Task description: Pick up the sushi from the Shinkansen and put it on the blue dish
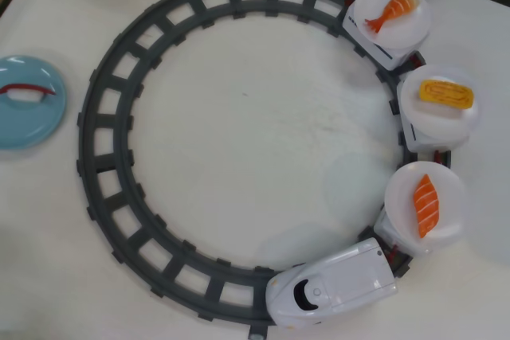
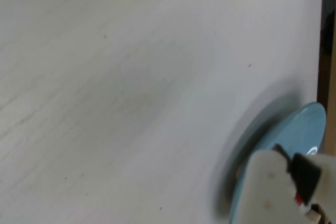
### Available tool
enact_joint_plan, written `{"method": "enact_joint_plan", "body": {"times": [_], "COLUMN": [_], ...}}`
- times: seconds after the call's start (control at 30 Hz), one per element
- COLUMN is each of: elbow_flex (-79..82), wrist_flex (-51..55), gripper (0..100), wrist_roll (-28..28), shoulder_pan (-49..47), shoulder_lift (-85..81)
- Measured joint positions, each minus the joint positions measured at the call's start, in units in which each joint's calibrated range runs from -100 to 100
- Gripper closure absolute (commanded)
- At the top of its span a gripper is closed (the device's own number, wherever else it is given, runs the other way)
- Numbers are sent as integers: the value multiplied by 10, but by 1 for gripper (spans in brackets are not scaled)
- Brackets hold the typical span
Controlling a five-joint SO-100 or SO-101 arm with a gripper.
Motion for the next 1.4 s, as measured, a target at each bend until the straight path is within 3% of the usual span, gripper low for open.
{"method": "enact_joint_plan", "body": {"times": [1.2, 1.4], "elbow_flex": [17, -13], "wrist_flex": [0, 1], "gripper": [97, 96], "wrist_roll": [0, 2], "shoulder_pan": [3, 90], "shoulder_lift": [1, 3]}}
